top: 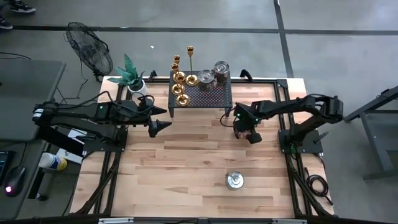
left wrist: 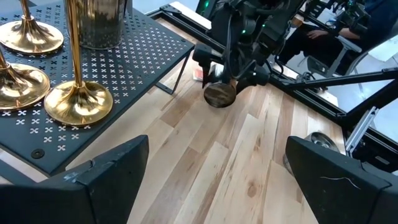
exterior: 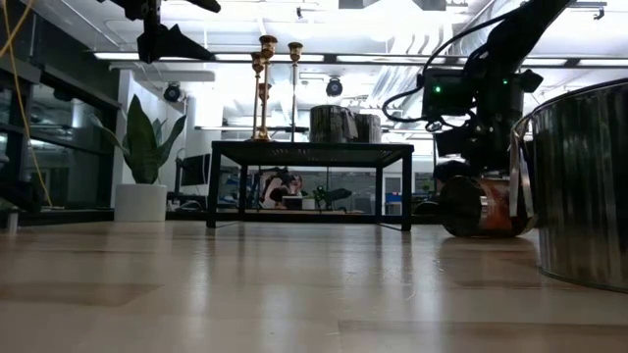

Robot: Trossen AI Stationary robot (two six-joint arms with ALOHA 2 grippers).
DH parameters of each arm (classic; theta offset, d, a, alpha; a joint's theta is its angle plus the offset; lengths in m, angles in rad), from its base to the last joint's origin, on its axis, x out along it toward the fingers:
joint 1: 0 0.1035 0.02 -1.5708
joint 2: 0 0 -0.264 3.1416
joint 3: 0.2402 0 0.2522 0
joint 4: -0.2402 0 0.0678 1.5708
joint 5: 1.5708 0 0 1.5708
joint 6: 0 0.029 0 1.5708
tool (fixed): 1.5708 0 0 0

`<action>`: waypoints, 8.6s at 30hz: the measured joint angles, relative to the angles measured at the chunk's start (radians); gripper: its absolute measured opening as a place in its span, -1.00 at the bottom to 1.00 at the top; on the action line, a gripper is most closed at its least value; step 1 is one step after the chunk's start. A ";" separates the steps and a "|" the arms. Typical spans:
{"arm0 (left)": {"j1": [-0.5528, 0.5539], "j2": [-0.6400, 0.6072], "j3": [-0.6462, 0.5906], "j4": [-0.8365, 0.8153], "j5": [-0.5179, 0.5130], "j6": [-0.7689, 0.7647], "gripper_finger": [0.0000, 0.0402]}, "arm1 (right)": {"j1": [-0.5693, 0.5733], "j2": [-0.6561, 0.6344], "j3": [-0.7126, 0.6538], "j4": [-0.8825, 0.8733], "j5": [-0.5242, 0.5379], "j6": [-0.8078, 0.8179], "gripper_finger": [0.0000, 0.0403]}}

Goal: Pick & Place candle stick holders
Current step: Put the orange scented candle on the shelf

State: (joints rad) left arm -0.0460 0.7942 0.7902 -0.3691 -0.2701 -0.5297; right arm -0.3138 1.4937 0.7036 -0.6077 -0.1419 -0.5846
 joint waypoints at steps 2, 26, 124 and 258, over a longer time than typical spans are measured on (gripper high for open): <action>0.000 0.000 0.000 0.000 0.000 0.000 0.86 | 0.000 -0.006 0.000 0.000 0.001 0.001 0.86; 0.000 0.000 0.000 0.000 0.000 0.000 0.86 | 0.002 -0.077 0.267 -0.451 0.021 0.476 0.71; 0.000 0.000 0.000 0.000 0.000 0.000 0.86 | 0.137 0.518 0.984 -0.564 1.218 -0.543 0.85; 0.000 0.000 0.000 0.000 0.000 0.000 0.86 | 0.084 0.405 0.982 -0.494 0.888 -1.145 0.85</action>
State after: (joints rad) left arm -0.0459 0.7944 0.7906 -0.3691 -0.2702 -0.5295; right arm -0.2295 1.8988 1.6859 -1.1015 0.7458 -1.7294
